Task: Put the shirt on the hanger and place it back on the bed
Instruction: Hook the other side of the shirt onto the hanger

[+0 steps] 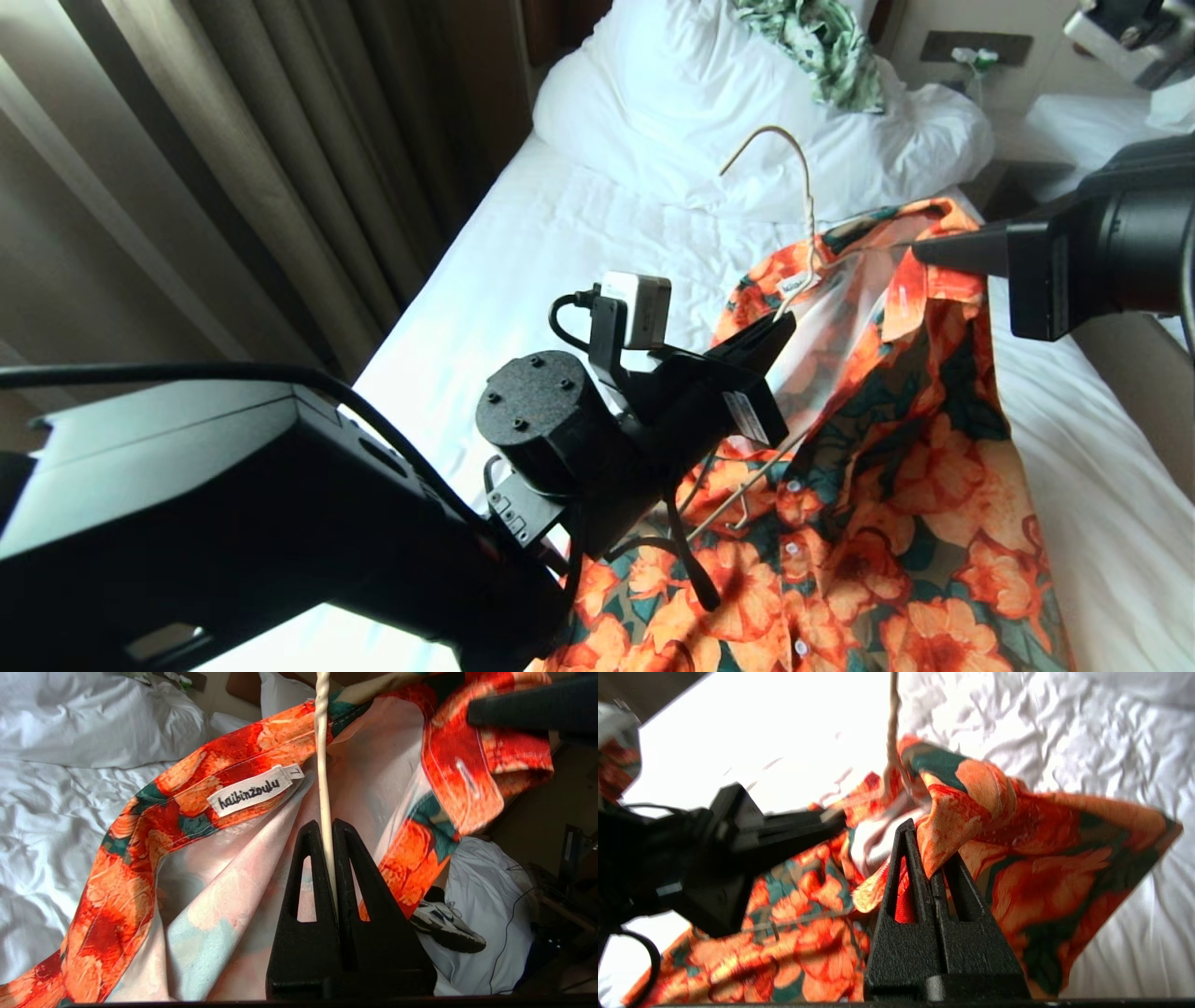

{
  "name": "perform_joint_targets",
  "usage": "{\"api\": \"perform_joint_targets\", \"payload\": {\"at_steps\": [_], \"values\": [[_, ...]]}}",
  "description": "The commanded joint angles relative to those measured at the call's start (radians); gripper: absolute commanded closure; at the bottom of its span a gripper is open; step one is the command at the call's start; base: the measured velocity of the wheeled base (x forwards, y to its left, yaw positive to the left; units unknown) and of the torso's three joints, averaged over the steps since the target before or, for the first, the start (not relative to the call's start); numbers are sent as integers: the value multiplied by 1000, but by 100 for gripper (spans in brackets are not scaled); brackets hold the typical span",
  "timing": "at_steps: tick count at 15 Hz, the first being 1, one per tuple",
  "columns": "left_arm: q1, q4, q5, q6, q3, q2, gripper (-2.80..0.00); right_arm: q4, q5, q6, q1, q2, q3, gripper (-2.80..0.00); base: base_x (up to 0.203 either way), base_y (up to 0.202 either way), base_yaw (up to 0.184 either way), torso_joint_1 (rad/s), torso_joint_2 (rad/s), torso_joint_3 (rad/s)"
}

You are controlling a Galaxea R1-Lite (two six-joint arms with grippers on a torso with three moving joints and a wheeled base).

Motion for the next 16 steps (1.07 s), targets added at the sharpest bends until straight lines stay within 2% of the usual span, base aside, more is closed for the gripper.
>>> {"api": "perform_joint_targets", "payload": {"at_steps": [1,6,13,14,16], "values": [[-14,-8,1,8,11,-34,0,-54,9,-8,22,-1,-4,0,0,0,0,0,0,0],[-49,-8,8,26,32,-90,0,-70,25,-21,113,-16,-3,0,0,0,0,0,0,0],[-70,-8,20,27,95,-168,0,-34,45,-27,144,-56,10,0,0,0,0,0,0,0],[-72,-8,20,27,95,-177,0,-32,45,-27,151,-60,9,-280,0,0,0,0,0,0],[-72,-8,20,27,95,-192,0,-30,45,-25,154,-66,5,-280,0,0,0,0,0,0]]}}
